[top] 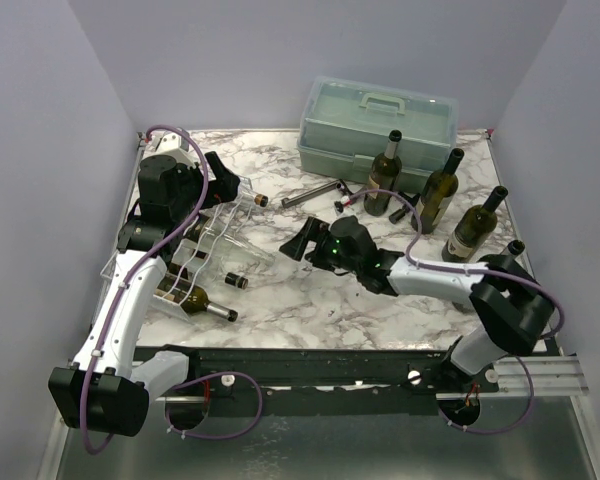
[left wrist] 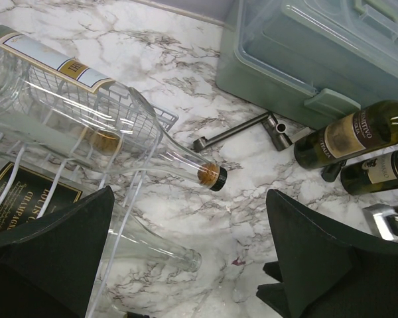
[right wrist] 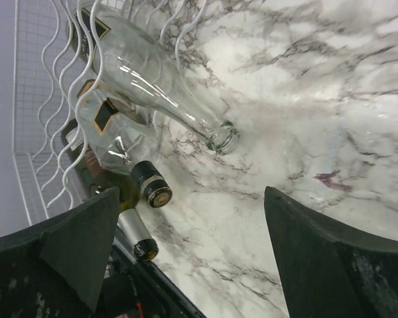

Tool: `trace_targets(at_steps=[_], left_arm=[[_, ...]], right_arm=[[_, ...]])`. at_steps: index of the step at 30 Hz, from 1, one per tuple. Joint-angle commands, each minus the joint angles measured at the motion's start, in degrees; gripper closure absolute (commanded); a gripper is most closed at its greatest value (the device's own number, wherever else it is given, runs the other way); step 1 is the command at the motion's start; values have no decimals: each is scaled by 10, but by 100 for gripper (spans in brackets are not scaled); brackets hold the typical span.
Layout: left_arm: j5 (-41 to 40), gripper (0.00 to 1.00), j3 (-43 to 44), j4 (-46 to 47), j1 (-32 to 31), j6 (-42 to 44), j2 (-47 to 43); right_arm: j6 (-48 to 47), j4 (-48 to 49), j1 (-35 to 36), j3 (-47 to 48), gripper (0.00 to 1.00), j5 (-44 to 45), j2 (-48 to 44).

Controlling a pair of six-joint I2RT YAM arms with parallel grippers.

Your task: Put the wine bottle on the wine rack

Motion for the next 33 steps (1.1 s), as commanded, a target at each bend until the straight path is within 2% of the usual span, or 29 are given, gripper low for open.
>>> trace_targets(at_steps=[1, 8, 17, 20, 28, 33], left_arm=[[9, 2, -3, 12, 0, -2, -7], [10, 2, -3, 12, -1, -2, -7], [10, 1, -3, 12, -2, -2, -4], [11, 2, -3, 12, -1, -2, -3], [11, 1, -3, 11, -1, -3, -1], [10, 1, -3, 11, -1, -2, -2]], right_arm=[[-133, -133, 1, 24, 8, 101, -69], [-281, -272, 1, 107, 11, 237, -146], [-467, -398, -23, 301, 3, 388, -155], [-511, -418, -62, 364, 0, 389, -138], [-519, -567, -169, 601, 0, 326, -17], [-517, -610, -213, 680, 0, 301, 48]])
